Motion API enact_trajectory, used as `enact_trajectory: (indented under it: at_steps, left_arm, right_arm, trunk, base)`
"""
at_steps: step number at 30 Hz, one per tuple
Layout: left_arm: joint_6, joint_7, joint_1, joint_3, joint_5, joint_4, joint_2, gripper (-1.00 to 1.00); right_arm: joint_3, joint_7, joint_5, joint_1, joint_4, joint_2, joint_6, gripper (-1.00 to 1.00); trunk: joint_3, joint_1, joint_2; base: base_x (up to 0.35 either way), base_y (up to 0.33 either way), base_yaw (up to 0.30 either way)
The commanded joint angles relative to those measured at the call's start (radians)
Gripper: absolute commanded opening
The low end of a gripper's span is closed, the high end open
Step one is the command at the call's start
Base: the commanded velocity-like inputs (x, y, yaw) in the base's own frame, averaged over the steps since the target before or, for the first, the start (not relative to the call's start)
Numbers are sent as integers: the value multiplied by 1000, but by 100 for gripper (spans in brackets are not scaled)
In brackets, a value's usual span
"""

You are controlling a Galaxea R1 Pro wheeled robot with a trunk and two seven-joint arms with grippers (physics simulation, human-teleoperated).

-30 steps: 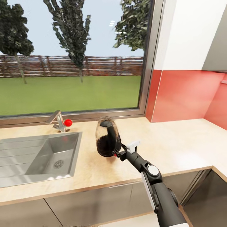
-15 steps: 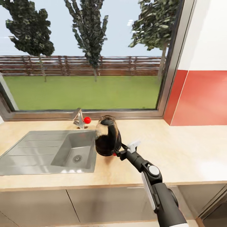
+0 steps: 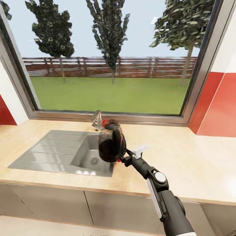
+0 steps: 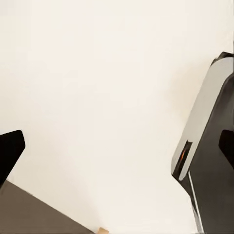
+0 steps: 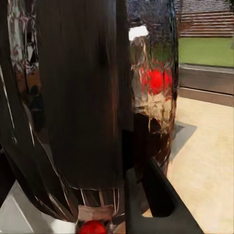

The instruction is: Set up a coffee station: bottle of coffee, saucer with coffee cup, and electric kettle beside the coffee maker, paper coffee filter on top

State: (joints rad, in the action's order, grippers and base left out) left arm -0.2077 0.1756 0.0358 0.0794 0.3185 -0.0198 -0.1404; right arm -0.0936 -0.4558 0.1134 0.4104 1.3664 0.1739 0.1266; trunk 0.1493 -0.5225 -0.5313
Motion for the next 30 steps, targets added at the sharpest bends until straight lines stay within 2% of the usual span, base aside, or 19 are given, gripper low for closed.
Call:
enact_trajectory:
  at_steps: [1, 3, 4, 7, 11, 13, 18, 19, 23, 30]
  left_arm:
    - [-20, 1, 3, 11, 5, -5, -5, 100]
    - [-88, -5, 14, 15, -8, -33, -9, 100]
    - [-99, -6, 16, 16, -22, -49, -11, 100]
    - [-109, -7, 19, 16, -96, -107, -18, 100]
    - [-107, -8, 22, 16, -141, -191, -19, 100]
    - [-108, -17, 22, 16, -143, -199, -18, 100]
    - [-115, -110, 24, 14, -146, -210, -21, 100]
    - [-116, -128, 28, 14, -146, -215, -28, 100]
    - [-115, -136, 29, 14, -145, -227, -30, 100]
    - [-114, -137, 29, 14, -145, -230, -30, 100]
  right_arm:
    - [2, -4, 5, 1, 2, 1, 4, -100]
    - [1, -4, 5, 1, 0, 1, 4, -100]
    - [1, -4, 5, 1, -1, 1, 4, -100]
    - [0, -4, 5, 1, -3, 1, 4, -100]
    - [0, -4, 5, 1, -4, 1, 4, -100]
    - [0, -4, 5, 0, -5, 1, 4, -100]
    - [0, -4, 5, 1, -6, 1, 4, -100]
    - [0, -4, 5, 1, -5, 1, 4, -100]
    - [0, -4, 5, 1, -5, 1, 4, -100]
    - [0, -4, 5, 1, -4, 1, 4, -100]
  trunk:
    - [3, 0, -2]
    - [4, 0, -2]
    - [5, 0, -2]
    - [7, 0, -2]
    - [9, 0, -2]
    - [11, 0, -2]
    - [14, 0, -2]
    - [15, 0, -2]
    - [18, 0, -2]
    - [23, 0, -2]
  base:
    - [0, 0, 267]
    - [0, 0, 267]
    - [0, 0, 267]
    - [0, 0, 267]
    - [0, 0, 267]
    - [0, 0, 267]
    - [0, 0, 267]
    - [0, 6, 267]
    - [8, 103, 267]
    - [109, 261, 267]
